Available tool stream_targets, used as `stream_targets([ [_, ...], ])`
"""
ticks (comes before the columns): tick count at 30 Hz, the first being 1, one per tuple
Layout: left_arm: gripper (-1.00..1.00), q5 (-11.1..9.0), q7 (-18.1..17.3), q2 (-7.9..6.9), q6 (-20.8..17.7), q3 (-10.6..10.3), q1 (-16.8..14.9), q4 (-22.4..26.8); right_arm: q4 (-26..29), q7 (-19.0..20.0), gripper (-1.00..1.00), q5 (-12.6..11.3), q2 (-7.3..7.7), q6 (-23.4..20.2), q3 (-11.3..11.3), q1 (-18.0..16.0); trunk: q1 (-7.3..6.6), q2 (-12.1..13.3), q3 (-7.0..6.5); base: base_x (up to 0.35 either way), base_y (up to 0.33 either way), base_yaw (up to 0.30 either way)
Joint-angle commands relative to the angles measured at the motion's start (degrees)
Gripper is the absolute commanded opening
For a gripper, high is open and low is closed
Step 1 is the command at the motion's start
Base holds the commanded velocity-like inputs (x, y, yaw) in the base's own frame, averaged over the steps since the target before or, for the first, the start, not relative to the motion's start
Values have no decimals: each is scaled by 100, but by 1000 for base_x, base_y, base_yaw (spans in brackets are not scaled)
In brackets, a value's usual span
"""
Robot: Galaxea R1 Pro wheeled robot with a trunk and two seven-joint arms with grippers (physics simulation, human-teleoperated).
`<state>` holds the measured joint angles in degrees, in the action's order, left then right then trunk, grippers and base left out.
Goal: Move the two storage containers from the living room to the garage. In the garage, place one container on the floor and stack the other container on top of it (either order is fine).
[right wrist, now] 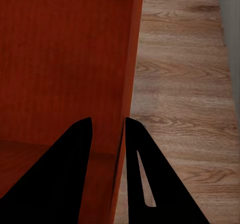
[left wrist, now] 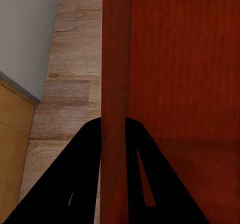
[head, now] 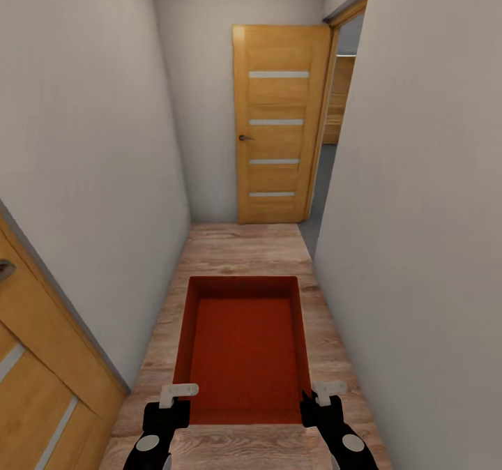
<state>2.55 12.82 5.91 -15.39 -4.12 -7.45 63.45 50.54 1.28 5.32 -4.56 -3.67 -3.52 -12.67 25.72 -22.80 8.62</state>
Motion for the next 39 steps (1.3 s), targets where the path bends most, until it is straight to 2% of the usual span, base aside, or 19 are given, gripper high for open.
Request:
stream_targets([
  [1,-100,44,45,-1,-48,104,-5,18,17,30,-100,39,0,-37,1,0,7,-12,12,323,0,0],
  [39,-100,41,46,-11,-43,104,-4,18,10,32,-100,39,5,-37,-6,-2,7,-12,12,323,5,0],
])
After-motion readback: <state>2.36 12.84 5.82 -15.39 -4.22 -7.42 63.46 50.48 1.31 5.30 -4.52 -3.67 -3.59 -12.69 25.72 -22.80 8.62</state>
